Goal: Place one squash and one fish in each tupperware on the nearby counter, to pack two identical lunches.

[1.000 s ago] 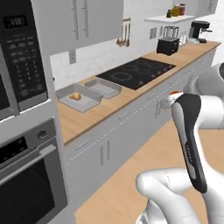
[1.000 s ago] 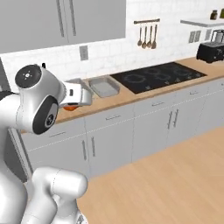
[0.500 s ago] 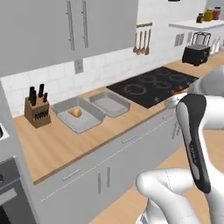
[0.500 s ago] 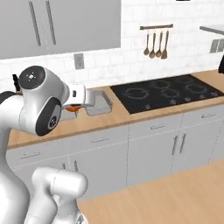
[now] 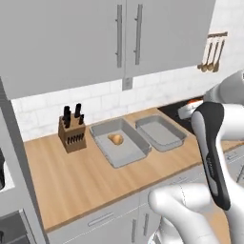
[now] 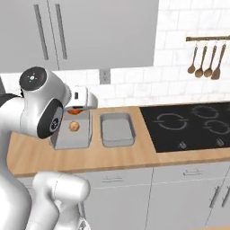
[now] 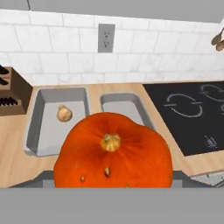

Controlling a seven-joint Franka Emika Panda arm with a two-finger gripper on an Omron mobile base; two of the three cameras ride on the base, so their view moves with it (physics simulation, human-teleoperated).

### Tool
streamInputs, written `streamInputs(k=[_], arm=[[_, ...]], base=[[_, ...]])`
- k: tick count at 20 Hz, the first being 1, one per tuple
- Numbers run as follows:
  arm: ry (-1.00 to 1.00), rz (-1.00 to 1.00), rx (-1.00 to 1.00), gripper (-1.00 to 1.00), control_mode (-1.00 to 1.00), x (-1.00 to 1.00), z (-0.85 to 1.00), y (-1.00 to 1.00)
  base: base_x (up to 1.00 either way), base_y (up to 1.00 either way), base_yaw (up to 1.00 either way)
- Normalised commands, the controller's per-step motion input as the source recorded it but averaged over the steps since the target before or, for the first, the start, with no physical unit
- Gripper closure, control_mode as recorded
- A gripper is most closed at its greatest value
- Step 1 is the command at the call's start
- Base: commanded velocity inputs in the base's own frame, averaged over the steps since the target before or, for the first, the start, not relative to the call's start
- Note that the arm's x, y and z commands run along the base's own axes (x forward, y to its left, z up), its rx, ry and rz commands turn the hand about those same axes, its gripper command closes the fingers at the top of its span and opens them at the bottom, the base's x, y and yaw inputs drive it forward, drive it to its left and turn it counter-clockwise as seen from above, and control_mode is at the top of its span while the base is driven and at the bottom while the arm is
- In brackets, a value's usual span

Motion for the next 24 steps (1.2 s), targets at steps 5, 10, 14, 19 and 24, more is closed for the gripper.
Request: streamInputs(k=[5, 10, 14, 19, 24], arm=[[0.0, 0.0, 0.0, 1.0, 1.0, 0.0, 0.0, 0.0], [0.0, 0.0, 0.0, 1.0, 1.0, 0.0, 0.0, 0.0], [0.0, 0.0, 0.0, 1.0, 1.0, 0.0, 0.0, 0.0], [0.0, 0.0, 0.0, 1.0, 1.0, 0.0, 0.0, 0.0], [0.25, 0.09, 0.0, 1.0, -1.0, 0.05, -0.76, -0.47]], base=[[0.07, -0.37, 0.28], [-0.01, -0.71, 0.24], [0.36, -0.2, 0.26], [0.22, 0.0, 0.22], [0.0, 0.0, 0.0]])
